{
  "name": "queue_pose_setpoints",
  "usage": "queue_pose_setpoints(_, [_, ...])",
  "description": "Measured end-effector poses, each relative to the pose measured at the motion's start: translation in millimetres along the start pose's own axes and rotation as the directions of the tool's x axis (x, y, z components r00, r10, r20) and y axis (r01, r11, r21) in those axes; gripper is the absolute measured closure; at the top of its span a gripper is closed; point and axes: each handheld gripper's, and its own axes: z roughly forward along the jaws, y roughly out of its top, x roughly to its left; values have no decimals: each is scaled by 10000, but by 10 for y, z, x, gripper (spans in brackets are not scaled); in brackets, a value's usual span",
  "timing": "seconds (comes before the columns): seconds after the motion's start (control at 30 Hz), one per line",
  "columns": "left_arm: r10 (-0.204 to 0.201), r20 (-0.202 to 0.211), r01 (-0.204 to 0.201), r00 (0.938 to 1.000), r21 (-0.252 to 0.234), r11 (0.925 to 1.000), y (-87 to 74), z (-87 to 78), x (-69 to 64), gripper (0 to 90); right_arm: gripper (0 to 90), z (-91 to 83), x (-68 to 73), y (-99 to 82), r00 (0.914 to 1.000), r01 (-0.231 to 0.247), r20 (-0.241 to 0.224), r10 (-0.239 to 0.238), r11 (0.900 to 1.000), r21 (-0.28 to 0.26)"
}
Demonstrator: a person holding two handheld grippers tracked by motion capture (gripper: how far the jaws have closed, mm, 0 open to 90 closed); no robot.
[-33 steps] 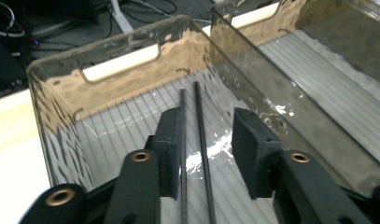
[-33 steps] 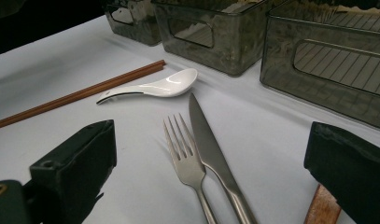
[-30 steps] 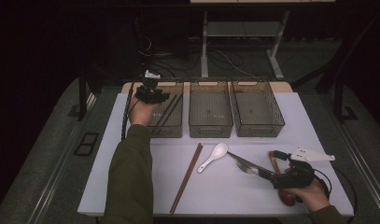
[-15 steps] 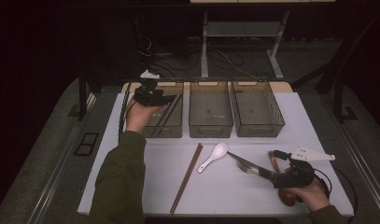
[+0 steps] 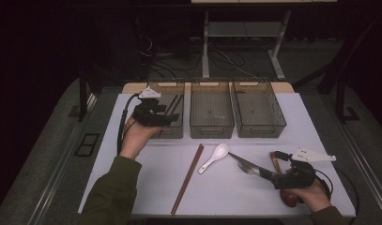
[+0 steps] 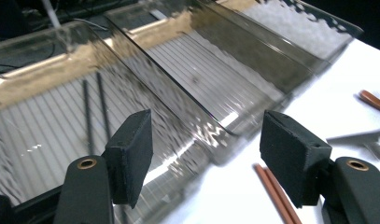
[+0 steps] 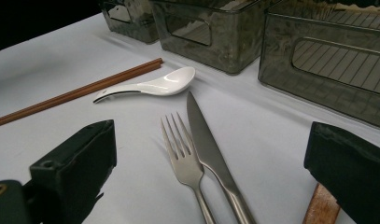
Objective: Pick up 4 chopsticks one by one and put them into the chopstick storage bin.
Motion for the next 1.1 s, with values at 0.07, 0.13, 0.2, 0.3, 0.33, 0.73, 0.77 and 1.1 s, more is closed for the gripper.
queue_pose_setpoints(0.07, [67, 82, -68, 9999, 57, 10000, -88, -14, -87, 347, 27, 3, 2, 0, 10000, 35, 2, -35, 10000, 20])
queue_pose_setpoints(0.13, [22, 218, -21, 9998, -10, 10000, -163, -10, -160, 356, 27, 6, 3, 1, 10000, 35, 5, -35, 10000, 15])
queue_pose_setpoints(0.2, [135, 378, -139, 9992, 104, 9998, -245, -8, -238, 384, 27, 0, 13, -1, 10000, -92, 4, 92, 9999, 73])
queue_pose_setpoints(0.3, [366, 571, -382, 9977, 279, 9989, -357, 13, -370, 419, 27, 2, 0, -4, 10000, -13, 46, 13, 10000, 16])
queue_pose_setpoints(0.33, [476, 618, -497, 9969, 318, 9983, -395, 20, -410, 434, 27, 2, -1, -3, 10000, -33, 52, 33, 10000, 13])
queue_pose_setpoints(0.73, [551, 925, -649, 9942, 1066, 9922, -770, 255, -745, 547, 27, 4, 9, -1, 10000, 51, 56, -51, 10000, 35])
queue_pose_setpoints(0.77, [598, 899, -702, 9942, 1172, 9906, -789, 281, -762, 548, 27, 5, 10, 0, 10000, 73, 57, -73, 10000, 35])
queue_pose_setpoints(1.1, [523, 740, -620, 9959, 1360, 9888, -821, 503, -812, 552, 27, 15, 18, 0, 9999, 145, 85, -146, 9998, 118])
